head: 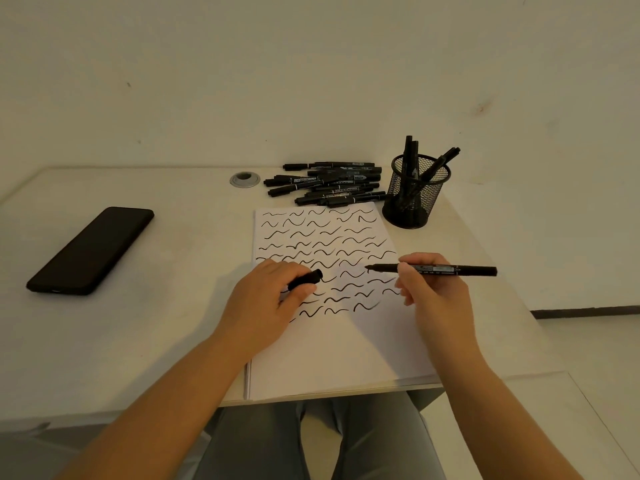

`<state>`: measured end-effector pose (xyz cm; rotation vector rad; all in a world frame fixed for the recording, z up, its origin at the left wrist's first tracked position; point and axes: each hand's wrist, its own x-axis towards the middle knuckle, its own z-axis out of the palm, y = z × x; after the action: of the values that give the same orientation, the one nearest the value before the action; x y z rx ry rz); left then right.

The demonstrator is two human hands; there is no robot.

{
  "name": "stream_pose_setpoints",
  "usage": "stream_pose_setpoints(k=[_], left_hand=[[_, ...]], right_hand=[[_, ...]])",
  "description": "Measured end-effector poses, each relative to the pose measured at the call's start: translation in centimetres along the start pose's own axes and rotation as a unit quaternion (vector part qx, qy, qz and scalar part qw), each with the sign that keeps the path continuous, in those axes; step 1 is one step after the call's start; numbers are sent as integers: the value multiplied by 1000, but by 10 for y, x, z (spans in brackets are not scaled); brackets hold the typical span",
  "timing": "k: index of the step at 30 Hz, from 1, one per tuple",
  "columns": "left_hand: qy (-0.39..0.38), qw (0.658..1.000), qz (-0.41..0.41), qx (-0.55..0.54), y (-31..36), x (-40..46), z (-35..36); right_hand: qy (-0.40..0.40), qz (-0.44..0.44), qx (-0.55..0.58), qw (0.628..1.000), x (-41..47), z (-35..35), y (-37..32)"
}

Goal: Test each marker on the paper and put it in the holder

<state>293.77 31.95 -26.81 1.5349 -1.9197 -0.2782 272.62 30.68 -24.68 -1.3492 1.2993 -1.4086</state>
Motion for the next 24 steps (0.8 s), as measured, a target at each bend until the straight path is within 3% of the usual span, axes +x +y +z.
stream_pose_setpoints(k=[5, 15, 24], left_hand=[[-2, 1000, 8, -8, 0, -1, -3], [-20, 999, 17, -20, 0, 0, -4], [27, 994, 25, -105, 2, -1, -7]], right_hand=[[-56, 61, 95, 992, 0, 21, -4], [-86, 74, 82, 990, 1, 41, -5], [-162, 45, 67, 984, -5, 57, -10]])
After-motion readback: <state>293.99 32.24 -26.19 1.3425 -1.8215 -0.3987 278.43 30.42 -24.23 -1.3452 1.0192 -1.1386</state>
